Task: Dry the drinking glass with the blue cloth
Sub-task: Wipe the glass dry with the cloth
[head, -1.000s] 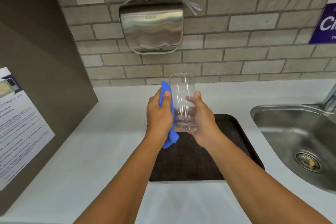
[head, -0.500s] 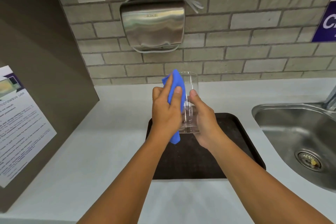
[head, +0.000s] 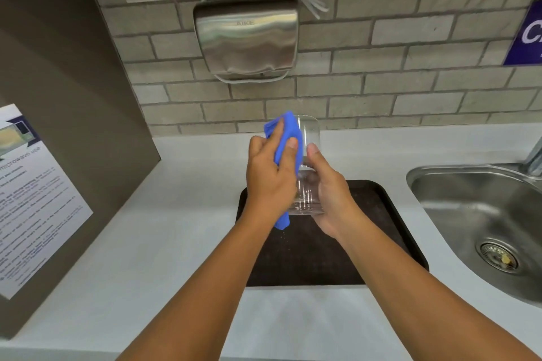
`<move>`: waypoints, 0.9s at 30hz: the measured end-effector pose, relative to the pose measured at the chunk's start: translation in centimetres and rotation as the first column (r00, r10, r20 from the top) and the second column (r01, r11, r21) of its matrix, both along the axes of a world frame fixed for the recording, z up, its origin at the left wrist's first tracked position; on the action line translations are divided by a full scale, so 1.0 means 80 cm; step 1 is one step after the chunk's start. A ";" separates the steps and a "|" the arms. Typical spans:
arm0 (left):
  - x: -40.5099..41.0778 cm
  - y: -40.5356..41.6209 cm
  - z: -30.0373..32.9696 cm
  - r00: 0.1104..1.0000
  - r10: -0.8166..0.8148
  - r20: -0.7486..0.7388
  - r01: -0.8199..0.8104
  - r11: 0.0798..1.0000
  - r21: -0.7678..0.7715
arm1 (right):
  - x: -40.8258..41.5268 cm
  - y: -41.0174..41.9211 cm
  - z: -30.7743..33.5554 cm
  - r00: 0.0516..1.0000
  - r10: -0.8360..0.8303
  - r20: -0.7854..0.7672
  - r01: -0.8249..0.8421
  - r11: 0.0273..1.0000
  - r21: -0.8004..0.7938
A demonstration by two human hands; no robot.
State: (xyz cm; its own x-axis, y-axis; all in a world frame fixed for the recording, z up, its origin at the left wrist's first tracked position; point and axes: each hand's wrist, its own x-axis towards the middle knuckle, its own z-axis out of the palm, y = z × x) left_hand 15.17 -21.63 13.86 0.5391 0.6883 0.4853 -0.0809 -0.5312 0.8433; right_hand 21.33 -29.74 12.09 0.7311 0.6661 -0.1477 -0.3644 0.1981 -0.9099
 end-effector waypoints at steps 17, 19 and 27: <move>-0.004 0.011 -0.019 1.000 0.004 0.012 0.001 0.922 -0.388 | 0.009 0.004 -0.009 0.985 -0.129 0.114 0.140 0.986 -0.095; -0.005 0.006 -0.016 0.999 0.029 0.022 -0.021 0.959 -0.284 | 0.006 0.003 -0.008 0.984 -0.128 0.122 0.143 0.981 -0.129; -0.007 -0.020 -0.017 0.998 0.031 0.055 -0.036 0.993 0.108 | -0.002 0.002 -0.006 0.989 -0.058 0.137 0.067 0.996 -0.065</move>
